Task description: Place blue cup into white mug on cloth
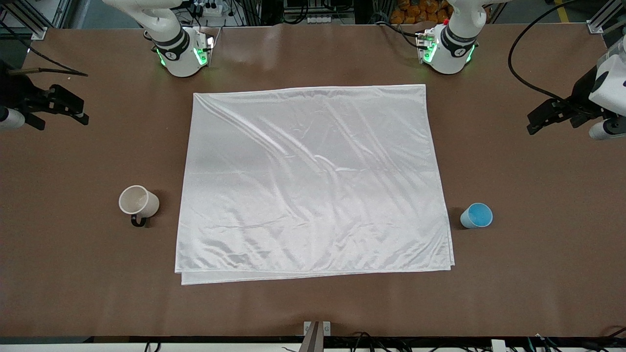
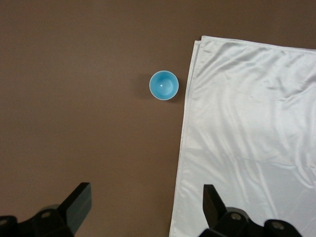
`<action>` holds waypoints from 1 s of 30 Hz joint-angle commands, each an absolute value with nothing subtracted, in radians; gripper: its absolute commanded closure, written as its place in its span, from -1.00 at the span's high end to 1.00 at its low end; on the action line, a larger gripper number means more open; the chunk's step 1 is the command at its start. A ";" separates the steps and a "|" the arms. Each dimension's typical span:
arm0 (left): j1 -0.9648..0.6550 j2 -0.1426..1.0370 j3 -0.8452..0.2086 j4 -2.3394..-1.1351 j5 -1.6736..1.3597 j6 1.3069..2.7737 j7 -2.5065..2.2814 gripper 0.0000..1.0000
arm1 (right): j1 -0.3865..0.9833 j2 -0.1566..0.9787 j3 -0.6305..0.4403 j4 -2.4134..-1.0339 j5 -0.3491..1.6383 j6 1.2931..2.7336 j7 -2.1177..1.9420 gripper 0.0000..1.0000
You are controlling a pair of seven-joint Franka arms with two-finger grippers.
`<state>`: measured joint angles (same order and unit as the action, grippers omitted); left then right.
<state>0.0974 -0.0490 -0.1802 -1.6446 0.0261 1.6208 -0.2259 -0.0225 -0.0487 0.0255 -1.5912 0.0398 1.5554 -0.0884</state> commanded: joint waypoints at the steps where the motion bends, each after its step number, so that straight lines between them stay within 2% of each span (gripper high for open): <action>1: 0.092 -0.037 -0.176 -1.618 0.048 1.611 -0.209 1.00 | -0.014 -0.043 0.017 -1.574 0.026 1.554 -0.078 1.00; 24: 0.094 -0.008 -0.160 -1.621 0.038 1.643 -0.224 1.00 | -0.014 -0.043 0.017 -1.577 -0.006 1.542 -0.078 1.00; 30: 0.097 0.052 -0.160 -1.624 0.048 1.713 -0.222 1.00 | -0.020 -0.005 0.015 -1.578 -0.008 1.557 -0.078 1.00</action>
